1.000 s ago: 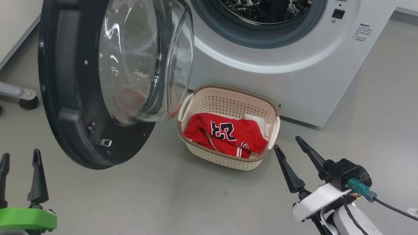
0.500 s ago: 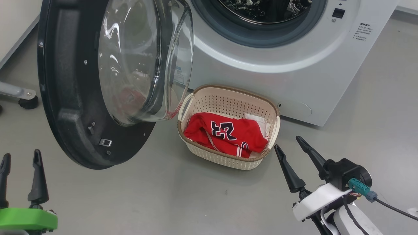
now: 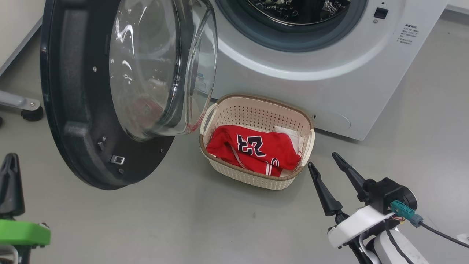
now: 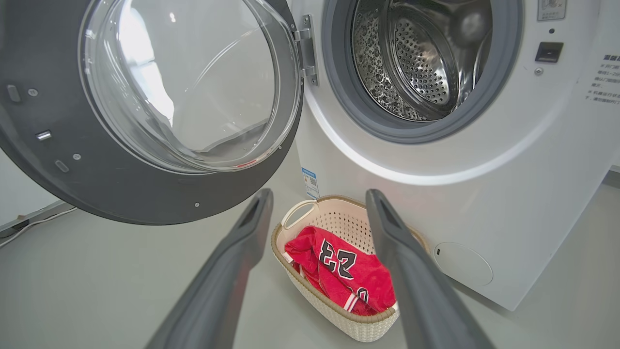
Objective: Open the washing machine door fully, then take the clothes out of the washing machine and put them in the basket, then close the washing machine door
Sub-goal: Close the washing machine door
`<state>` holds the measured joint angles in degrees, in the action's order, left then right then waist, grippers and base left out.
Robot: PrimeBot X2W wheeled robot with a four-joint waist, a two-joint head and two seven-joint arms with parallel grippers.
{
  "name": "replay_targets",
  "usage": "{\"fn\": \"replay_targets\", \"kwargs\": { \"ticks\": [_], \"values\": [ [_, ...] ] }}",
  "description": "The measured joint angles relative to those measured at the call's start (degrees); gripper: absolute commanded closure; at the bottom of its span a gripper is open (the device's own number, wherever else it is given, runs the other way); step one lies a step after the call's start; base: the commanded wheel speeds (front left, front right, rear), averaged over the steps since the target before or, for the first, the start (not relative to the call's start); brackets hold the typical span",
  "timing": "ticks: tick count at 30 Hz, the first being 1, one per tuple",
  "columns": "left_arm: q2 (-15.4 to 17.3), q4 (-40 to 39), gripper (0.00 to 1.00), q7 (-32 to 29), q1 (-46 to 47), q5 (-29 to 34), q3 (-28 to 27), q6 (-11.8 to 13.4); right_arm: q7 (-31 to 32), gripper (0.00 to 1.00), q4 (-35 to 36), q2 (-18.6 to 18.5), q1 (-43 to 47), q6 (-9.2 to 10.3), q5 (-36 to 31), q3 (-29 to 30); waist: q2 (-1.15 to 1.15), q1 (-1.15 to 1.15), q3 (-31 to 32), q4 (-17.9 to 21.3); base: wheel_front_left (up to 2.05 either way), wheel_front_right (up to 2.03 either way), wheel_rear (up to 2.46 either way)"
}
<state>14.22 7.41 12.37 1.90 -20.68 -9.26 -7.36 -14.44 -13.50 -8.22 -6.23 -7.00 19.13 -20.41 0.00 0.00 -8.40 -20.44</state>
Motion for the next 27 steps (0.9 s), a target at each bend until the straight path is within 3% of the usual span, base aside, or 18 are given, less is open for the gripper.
{"fn": "replay_targets", "kwargs": {
  "ticks": [9, 16, 22, 27],
  "values": [
    [0.96, -0.08, 1.00, -5.53, 5.98, -9.04, -4.41, -0.01, 0.00, 0.00, 0.25, 0.05, -0.02, 0.00, 0.00, -0.10, 0.00, 0.00, -0.09, 0.19, 0.00, 0.00, 0.00],
    [-5.11, 4.10, 1.00, -16.10, 10.86, -26.57, -9.17, 0.24, 0.00, 0.00, 0.25, 0.04, -0.01, 0.00, 0.00, -0.05, 0.00, 0.00, -0.06, 0.64, 0.00, 0.00, 0.00],
    [-5.88, 6.09, 1.00, -24.03, 15.05, -36.44, -14.70, 5.03, 0.00, 0.00, 0.25, 0.15, -0.02, 0.00, 0.00, -0.07, 0.00, 0.00, -0.17, 1.13, 0.00, 0.00, 0.00],
    [-8.82, 7.47, 1.00, -30.59, 16.85, -44.82, -16.71, 8.15, 0.00, 0.00, 0.25, 0.19, -0.02, 0.00, 0.00, -0.02, 0.00, 0.00, -0.30, 1.40, 0.00, 0.00, 0.00]
  ]
}}
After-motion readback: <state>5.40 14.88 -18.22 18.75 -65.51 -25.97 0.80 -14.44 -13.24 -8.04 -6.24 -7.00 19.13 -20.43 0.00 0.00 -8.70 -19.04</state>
